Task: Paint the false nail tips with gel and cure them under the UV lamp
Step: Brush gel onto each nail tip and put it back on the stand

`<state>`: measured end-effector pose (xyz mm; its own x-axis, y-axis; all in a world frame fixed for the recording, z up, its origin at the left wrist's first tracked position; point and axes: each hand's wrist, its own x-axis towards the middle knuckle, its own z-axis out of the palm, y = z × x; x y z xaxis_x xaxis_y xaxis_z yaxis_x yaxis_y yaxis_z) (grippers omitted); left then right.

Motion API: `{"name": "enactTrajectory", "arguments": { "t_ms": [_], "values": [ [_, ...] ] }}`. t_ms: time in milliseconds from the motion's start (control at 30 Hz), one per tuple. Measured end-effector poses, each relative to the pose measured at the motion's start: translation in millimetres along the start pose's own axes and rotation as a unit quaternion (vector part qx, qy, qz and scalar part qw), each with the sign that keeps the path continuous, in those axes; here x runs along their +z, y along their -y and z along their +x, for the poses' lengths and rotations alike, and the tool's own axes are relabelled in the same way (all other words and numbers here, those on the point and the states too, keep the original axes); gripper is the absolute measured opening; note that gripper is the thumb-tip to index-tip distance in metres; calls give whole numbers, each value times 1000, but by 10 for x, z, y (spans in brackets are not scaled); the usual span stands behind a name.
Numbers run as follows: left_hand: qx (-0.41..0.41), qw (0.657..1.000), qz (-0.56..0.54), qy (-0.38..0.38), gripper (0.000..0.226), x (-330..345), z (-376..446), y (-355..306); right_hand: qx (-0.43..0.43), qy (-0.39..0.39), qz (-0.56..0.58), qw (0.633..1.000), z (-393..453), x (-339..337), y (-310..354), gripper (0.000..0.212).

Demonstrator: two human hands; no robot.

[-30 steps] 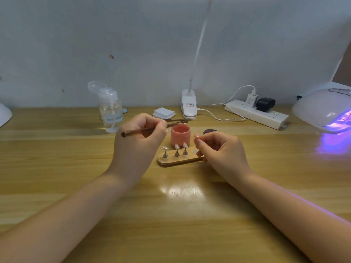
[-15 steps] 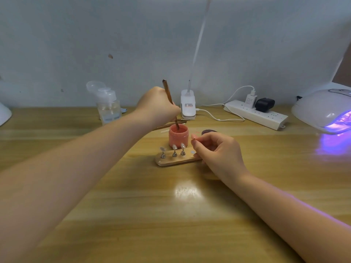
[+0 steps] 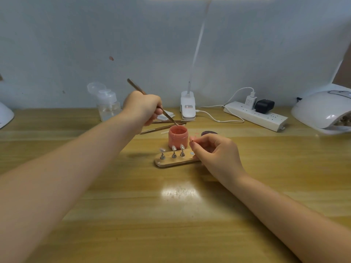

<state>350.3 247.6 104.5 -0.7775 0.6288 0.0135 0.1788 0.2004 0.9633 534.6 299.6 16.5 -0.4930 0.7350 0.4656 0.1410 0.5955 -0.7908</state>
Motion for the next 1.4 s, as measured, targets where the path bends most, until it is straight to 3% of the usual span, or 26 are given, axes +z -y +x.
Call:
{"name": "enactTrajectory", "arguments": {
  "t_ms": [167,567,667,900,1067,1400],
  "values": [
    [-75,995,-52,32,13,-141,2,161,-6,2,-1,1000,0,0,-4,5],
    [-53,997,-62,-19,18,-231,-14,306,0,4,12,1000,15,-4,-34,6],
    [1,994,-100,-41,10,-296,-95,334,7,8,22,1000,12,-5,-30,6],
    [173,963,-195,66,9,-210,-710,512,26,13,77,997,6,-7,-27,1],
    [327,939,-70,79,17,-197,-1004,743,25,3,69,997,1,-2,-41,4],
    [377,921,-20,91,26,-128,-1099,861,23,2,74,997,12,-11,-71,7]
  ]
}}
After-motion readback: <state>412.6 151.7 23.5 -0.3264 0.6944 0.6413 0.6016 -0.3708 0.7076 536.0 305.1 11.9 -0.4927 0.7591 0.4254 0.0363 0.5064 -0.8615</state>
